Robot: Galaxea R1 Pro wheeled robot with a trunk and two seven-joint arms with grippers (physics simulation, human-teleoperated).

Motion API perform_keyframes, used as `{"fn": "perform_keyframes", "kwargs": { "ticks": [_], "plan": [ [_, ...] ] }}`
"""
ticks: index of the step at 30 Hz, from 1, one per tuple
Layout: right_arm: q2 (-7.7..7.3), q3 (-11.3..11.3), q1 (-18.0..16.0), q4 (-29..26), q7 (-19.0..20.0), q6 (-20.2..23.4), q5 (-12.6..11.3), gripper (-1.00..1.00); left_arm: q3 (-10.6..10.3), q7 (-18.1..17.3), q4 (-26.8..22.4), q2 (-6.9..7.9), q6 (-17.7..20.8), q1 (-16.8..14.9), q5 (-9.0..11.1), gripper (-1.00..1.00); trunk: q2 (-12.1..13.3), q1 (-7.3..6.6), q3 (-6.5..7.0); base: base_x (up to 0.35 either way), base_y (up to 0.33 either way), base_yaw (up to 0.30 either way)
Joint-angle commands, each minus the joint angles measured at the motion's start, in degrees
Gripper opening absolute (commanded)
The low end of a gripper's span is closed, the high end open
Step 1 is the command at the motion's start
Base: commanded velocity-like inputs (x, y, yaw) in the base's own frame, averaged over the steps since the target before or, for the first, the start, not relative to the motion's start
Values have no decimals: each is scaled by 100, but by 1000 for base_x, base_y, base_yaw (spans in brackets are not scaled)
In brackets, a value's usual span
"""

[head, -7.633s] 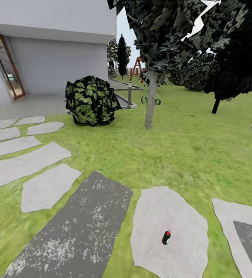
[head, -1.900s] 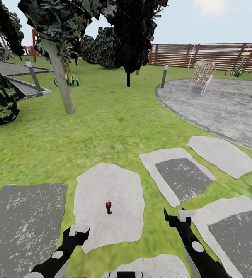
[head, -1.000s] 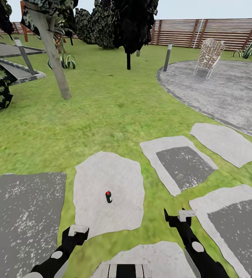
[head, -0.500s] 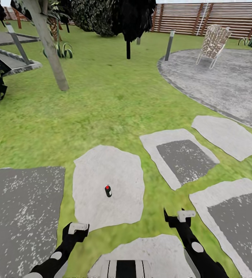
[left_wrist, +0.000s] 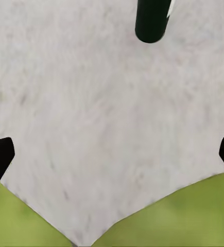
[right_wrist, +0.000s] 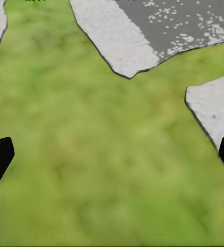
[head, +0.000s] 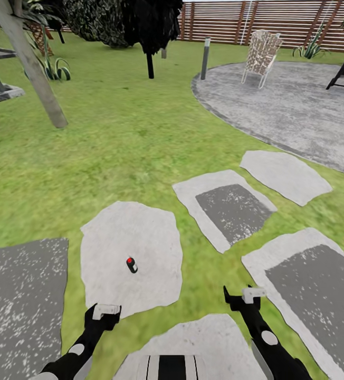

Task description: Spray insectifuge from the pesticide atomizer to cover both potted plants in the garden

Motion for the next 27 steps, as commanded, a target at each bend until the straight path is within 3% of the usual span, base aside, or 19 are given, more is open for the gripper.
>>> {"fn": "perform_keyframes", "kwargs": {
  "ticks": [1, 8, 18, 27],
  "plan": [
    [0, -1, -4, 5, 8, -18, 9, 100, -37, 3, 2, 4, -19, 0, 32, 100, -1, 1, -3, 191, 0, -194],
    [7, -1, -3, 5, 8, -18, 13, 100, -35, 10, -1, 4, -31, 3, 32, 100, -1, 1, -3, 305, 0, -61],
    [8, -1, -1, 5, 8, -18, 12, 100, -29, 11, -1, 13, -42, 0, 32, 100, -1, 1, -3, 47, 0, -1],
    [8, -1, -3, 5, 8, -18, 10, 100, -29, 11, -1, 13, -42, 4, 32, 100, -1, 1, -3, 172, -50, 0]
  ]
}}
